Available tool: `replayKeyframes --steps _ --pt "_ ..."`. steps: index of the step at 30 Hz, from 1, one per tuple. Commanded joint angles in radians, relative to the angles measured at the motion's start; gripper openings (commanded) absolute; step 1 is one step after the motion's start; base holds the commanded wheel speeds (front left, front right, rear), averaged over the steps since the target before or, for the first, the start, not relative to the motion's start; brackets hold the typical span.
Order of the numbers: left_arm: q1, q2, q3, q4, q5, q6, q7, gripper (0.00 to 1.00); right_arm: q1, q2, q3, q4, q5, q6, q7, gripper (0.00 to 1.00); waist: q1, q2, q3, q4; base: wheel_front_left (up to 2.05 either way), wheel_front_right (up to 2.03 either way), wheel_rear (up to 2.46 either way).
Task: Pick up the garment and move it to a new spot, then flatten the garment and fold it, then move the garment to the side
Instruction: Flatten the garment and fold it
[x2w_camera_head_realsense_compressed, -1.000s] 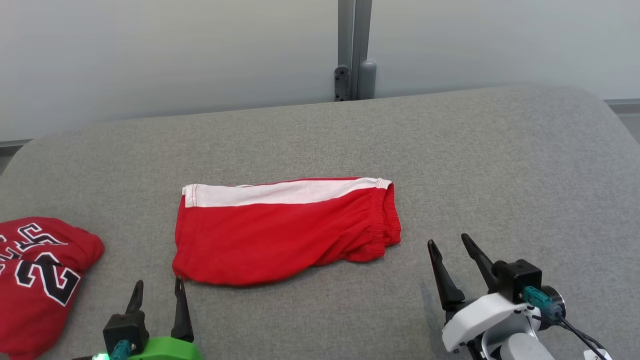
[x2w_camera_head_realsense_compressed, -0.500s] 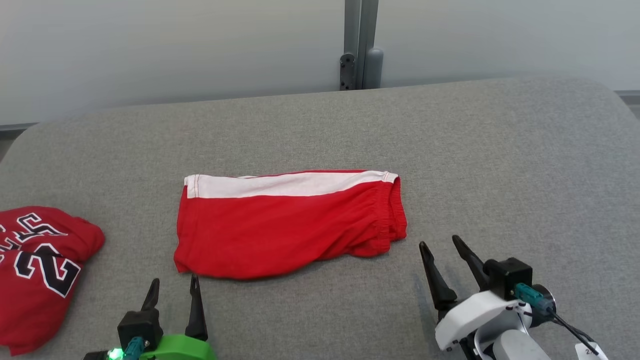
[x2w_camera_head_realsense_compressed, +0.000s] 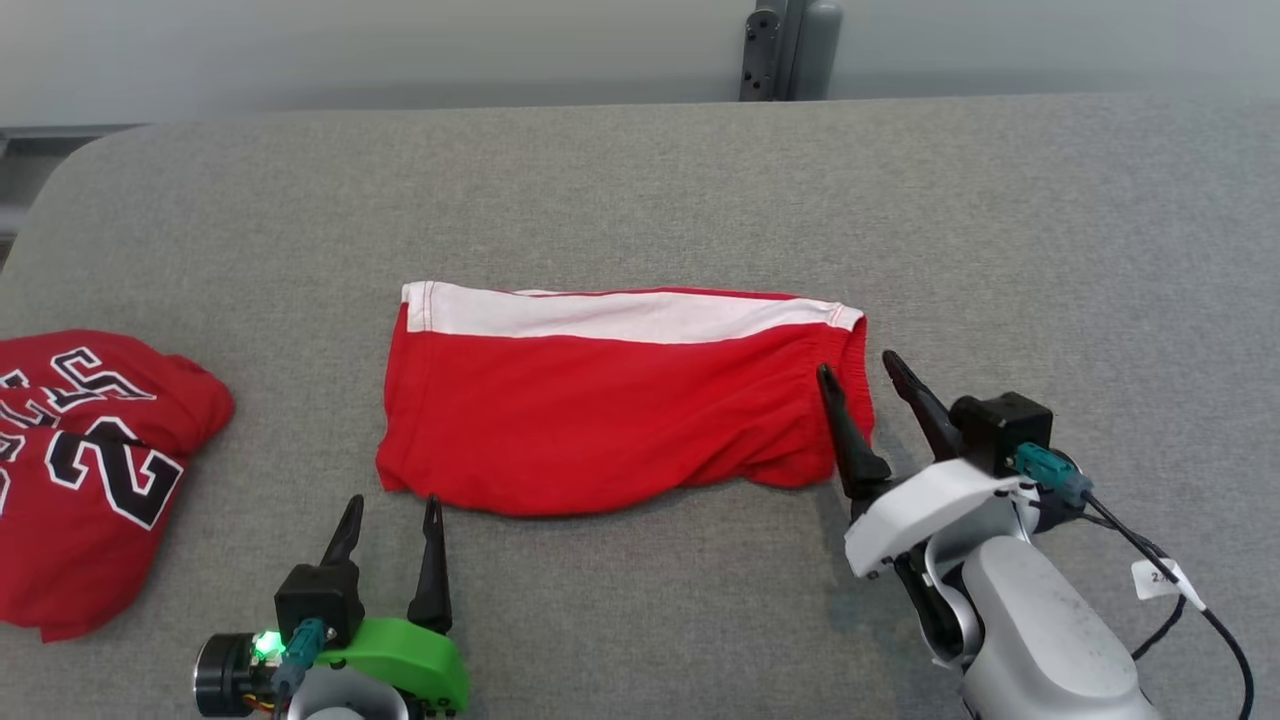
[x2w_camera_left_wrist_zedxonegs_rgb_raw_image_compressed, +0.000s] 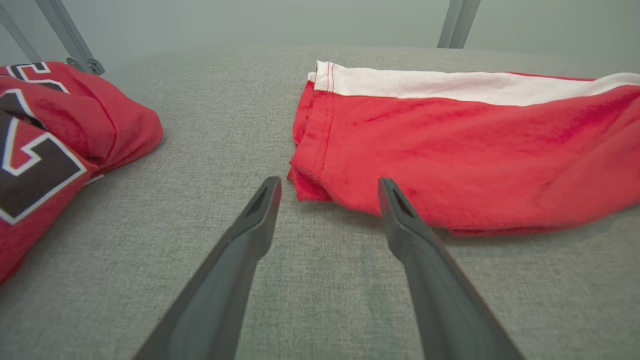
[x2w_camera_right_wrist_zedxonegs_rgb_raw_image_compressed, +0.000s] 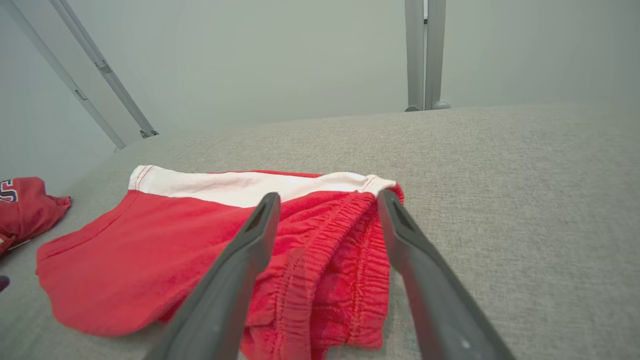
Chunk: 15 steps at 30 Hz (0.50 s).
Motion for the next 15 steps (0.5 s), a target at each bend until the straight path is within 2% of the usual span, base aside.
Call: replayKeyframes --steps 1,6,9,11,15 --pt "-0.024 0.003 -0.005 0.002 0.005 -0.004 0.0 1.0 -0.027 -0.002 0.004 0.014 0.003 0.0 -0.003 1.0 0.0 -0.0001 0.028 0.03 0.0 0.0 0.0" --pt "-0.041 0.002 -0.028 0.011 -0.007 -0.003 0.0 1.0 -0.079 -0.003 -0.007 0.117 0.03 0.0 -0.003 1.0 0.0 -0.0001 0.043 0.054 0.0 0.0 0.0" --pt "-0.043 0.002 -0.027 0.018 -0.028 0.006 0.0 1.0 -0.065 -0.003 -0.048 0.205 0.026 0.0 -0.003 1.0 0.0 -0.0001 0.061 0.068 0.0 0.0 0.0" --pt "-0.042 0.002 -0.026 0.02 -0.028 0.005 0.0 1.0 -0.055 -0.003 -0.052 0.21 0.028 0.0 -0.003 1.0 0.0 -0.0001 0.063 0.067 0.0 0.0 0.0" --pt "-0.047 0.002 -0.028 0.024 -0.035 0.004 0.0 1.0 -0.033 -0.002 0.006 0.244 0.087 0.0 0.0 1.0 0.0 -0.0001 0.063 0.067 0.0 0.0 0.0"
